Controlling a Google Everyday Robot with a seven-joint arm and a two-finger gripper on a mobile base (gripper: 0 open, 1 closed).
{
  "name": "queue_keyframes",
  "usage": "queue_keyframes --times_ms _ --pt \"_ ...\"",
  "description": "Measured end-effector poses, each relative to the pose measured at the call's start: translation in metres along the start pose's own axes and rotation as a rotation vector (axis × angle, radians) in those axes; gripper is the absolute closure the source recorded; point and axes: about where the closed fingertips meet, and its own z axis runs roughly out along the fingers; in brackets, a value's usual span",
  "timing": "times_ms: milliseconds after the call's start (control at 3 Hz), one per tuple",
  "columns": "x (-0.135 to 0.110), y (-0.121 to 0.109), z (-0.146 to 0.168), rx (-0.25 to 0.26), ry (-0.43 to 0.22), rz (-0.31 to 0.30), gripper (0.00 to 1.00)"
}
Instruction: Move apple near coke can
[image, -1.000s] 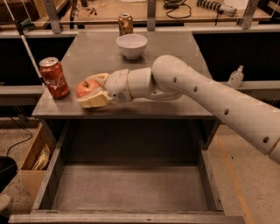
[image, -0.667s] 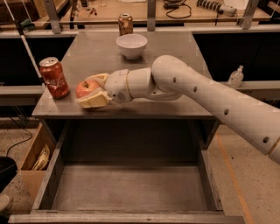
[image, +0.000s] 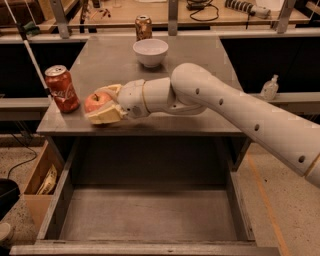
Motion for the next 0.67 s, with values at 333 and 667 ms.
queue_keyframes --times_ms 333,667 --pt "-0.0007 0.0013 0.0019 -0.004 -0.001 -0.001 0.12" --pt "-0.0014 0.0026 0.0037 -0.008 -0.001 -0.002 0.0"
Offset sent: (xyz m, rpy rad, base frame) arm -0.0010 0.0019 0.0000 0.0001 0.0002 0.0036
